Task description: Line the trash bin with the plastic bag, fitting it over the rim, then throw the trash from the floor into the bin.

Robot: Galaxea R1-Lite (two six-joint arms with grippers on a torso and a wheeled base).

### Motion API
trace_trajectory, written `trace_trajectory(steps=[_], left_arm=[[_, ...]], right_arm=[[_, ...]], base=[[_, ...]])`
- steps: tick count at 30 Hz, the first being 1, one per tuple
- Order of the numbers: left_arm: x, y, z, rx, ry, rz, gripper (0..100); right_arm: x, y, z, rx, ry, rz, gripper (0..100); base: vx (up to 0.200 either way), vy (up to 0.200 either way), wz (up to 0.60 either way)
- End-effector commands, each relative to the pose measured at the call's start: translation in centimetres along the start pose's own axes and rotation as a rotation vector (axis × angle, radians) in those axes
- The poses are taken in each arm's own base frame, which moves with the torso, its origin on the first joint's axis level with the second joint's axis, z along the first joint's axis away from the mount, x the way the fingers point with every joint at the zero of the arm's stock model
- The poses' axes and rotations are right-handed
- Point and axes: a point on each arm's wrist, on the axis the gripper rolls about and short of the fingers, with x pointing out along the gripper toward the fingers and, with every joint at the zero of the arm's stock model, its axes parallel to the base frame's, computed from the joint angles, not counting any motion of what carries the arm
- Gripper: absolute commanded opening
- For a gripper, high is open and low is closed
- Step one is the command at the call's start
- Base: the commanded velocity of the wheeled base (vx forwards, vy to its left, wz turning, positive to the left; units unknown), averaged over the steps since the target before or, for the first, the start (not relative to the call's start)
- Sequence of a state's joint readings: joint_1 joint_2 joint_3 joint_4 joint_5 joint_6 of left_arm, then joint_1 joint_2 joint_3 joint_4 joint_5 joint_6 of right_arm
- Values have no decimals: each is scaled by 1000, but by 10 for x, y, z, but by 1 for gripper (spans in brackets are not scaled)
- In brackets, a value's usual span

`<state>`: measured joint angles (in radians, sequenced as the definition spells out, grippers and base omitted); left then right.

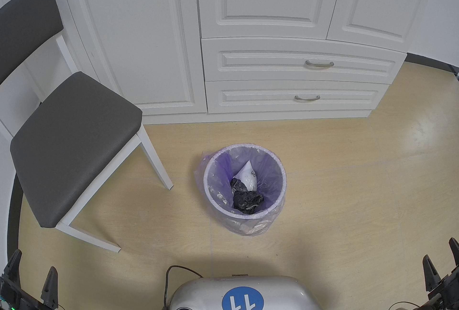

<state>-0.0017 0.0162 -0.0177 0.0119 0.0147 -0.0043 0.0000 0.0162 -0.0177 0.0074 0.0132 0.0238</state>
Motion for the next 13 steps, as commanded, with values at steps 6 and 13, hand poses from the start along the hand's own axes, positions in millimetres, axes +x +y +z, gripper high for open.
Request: trace_trajectory(steps=[6,13], left_arm=[[0,0,-4,0,0,1,100],[0,0,-4,0,0,1,100]], right_arm=[[0,0,-4,-1,-3,2,100],[0,0,-4,1,-3,1,100]], base=[[0,0,0],[0,0,0]])
